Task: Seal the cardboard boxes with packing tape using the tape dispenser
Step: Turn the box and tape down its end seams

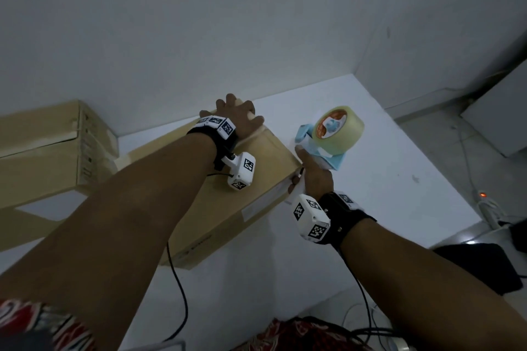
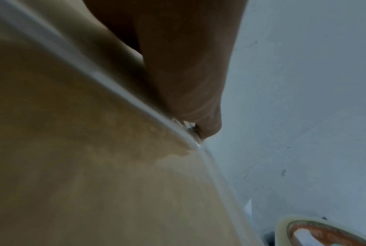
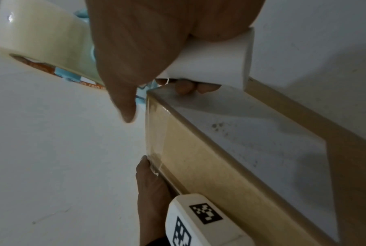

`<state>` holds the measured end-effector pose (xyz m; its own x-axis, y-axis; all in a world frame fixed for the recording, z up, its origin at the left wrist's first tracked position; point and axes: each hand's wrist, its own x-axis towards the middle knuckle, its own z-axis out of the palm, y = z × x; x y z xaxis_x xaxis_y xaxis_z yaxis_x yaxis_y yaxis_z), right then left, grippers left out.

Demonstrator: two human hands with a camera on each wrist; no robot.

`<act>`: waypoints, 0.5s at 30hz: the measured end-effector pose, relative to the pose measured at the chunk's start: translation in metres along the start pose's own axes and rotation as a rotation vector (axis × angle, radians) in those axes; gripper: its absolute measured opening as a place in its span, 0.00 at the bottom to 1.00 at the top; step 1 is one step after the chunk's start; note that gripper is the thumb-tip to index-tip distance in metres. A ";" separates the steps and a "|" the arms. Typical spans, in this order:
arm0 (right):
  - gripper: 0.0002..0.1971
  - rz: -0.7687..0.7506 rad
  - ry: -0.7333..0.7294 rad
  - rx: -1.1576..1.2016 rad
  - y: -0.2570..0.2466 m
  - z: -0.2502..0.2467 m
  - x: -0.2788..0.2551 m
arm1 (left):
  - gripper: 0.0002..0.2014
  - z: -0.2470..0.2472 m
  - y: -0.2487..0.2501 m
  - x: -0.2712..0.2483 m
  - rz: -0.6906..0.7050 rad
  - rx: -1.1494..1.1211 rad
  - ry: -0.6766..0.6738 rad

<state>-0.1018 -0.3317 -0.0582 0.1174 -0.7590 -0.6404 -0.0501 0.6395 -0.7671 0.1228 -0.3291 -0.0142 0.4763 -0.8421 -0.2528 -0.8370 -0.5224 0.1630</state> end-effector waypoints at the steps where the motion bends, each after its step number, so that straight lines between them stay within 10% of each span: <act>1: 0.27 -0.017 -0.004 -0.027 0.002 0.001 0.005 | 0.23 0.000 -0.001 0.001 -0.005 -0.003 0.001; 15: 0.11 0.016 -0.067 -0.165 -0.018 -0.003 0.000 | 0.21 -0.001 0.005 0.001 -0.069 -0.033 -0.003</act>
<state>-0.1040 -0.3440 -0.0442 0.1810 -0.7356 -0.6528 -0.2135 0.6185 -0.7562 0.1198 -0.3327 -0.0123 0.5320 -0.8034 -0.2674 -0.7925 -0.5837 0.1768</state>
